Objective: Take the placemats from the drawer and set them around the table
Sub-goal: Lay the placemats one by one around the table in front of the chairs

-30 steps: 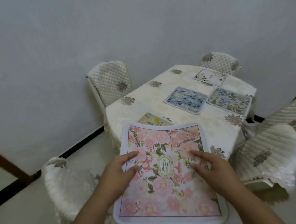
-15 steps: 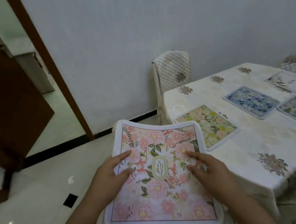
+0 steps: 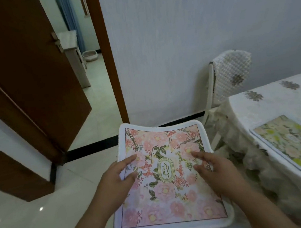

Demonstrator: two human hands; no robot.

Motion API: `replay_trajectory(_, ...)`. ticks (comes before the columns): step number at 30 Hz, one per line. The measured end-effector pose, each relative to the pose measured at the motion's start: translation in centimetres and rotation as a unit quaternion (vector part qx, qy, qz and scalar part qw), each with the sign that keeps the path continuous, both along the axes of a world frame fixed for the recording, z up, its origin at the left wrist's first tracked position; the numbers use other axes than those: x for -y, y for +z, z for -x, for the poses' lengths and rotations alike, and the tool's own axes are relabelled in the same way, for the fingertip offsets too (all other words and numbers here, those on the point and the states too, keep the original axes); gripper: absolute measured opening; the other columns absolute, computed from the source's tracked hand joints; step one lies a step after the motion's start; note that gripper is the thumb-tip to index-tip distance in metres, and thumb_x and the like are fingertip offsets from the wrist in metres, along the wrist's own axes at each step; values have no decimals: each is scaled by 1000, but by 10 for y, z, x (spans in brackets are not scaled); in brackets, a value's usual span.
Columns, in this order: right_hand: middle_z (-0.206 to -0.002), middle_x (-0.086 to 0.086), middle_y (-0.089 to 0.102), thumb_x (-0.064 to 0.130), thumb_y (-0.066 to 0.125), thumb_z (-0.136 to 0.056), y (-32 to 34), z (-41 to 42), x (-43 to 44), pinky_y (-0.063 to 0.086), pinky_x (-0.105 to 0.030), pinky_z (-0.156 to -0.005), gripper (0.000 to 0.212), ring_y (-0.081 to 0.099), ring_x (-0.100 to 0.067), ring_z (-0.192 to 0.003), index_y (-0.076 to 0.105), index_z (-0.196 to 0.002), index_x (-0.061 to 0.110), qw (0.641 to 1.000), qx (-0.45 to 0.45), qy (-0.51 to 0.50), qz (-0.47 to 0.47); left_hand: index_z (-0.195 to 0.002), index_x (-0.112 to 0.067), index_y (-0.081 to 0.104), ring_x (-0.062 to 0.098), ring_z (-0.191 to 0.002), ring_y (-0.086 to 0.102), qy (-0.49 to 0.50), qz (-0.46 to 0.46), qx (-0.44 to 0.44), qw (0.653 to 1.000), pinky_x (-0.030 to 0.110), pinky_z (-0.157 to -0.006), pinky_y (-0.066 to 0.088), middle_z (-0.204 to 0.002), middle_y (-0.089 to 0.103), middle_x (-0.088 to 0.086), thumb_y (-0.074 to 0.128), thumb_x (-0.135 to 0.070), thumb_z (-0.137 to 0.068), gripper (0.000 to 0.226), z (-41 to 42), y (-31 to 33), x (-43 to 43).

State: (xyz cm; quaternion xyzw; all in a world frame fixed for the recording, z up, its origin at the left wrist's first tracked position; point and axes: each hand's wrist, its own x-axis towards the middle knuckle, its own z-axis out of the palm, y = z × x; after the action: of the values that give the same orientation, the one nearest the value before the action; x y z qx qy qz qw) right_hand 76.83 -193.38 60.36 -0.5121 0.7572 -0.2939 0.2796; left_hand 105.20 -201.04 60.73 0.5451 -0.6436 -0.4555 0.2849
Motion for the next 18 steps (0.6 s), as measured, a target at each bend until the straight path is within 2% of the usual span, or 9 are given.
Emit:
replay_trajectory(2,-115,22,52,33,65,-90,0,-25,26,45,-12,-81,39,52,1,-100,59,-126,43,1000,6,0,-8,-116,-48,64,-14,-92,59,6,-2,3,1000,6,-63,50,-113,52,-30,66,-18,-93,38,-22,5,27)
replay_trajectory(4,-117,20,53,35,65,-89,-2,-38,50,49,-21,-91,40,53,0,-100,58,-128,43,1000,2,-5,-9,-114,-48,64,-12,-90,58,1,-5,9,1000,4,-59,48,-112,52,-29,65,-16,-94,38,-34,9,54)
replay_trajectory(7,-122,18,56,40,65,-88,-7,-42,92,44,-18,-90,39,51,2,-100,57,-126,46,1000,10,-22,-7,-116,-49,64,-11,-93,55,-14,-8,21,1000,5,-58,48,-116,53,-27,65,-18,-94,38,-40,11,102)
replay_trajectory(12,-127,16,57,39,64,-88,-21,-28,168,46,-19,-92,38,55,0,-106,58,-126,46,999,33,-39,-1,-123,-47,62,-8,-96,52,-47,-6,59,997,8,-67,45,-126,52,-15,65,-20,-94,41,-25,5,187)
replay_trajectory(15,-129,15,57,39,64,-88,-34,-11,225,47,-15,-87,38,57,-2,-106,58,-125,46,998,56,-43,-3,-122,-52,59,5,-108,56,-66,-15,84,994,28,-84,56,-127,49,-14,66,-19,-93,45,-14,2,243)
replay_trajectory(18,-126,15,55,39,64,-90,-38,3,289,42,-7,-75,38,56,-1,-101,58,-126,46,997,66,-41,-11,-122,-53,57,9,-110,54,-77,-28,99,992,32,-89,55,-126,48,-13,66,-15,-92,49,-1,6,304)
